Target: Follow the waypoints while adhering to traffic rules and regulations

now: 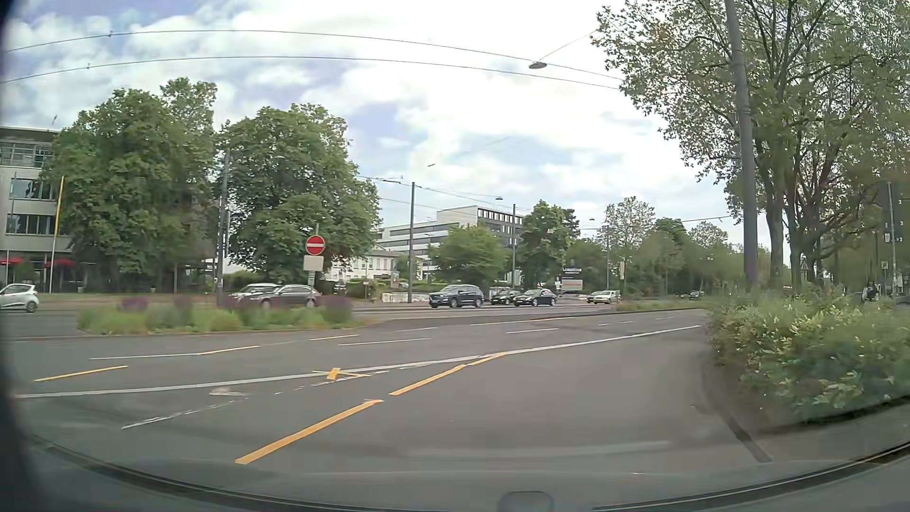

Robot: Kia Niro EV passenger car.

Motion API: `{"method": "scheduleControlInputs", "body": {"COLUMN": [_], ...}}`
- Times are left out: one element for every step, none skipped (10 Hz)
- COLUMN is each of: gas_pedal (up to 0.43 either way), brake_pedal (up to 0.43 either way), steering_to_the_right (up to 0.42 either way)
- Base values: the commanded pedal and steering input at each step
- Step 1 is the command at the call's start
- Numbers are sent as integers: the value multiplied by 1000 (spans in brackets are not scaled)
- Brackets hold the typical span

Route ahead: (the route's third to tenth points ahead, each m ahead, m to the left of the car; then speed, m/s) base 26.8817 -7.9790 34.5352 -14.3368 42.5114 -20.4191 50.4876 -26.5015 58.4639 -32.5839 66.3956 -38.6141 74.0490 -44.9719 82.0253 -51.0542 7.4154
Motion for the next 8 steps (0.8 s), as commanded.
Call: {"method": "scheduleControlInputs", "body": {"gas_pedal": [169, 157, 138, 130, 130, 130, 130, 130], "brake_pedal": [30, 30, 30, 37, 37, 30, 30, 30], "steering_to_the_right": [150, 154, 157, 157, 157, 156, 156, 156]}}
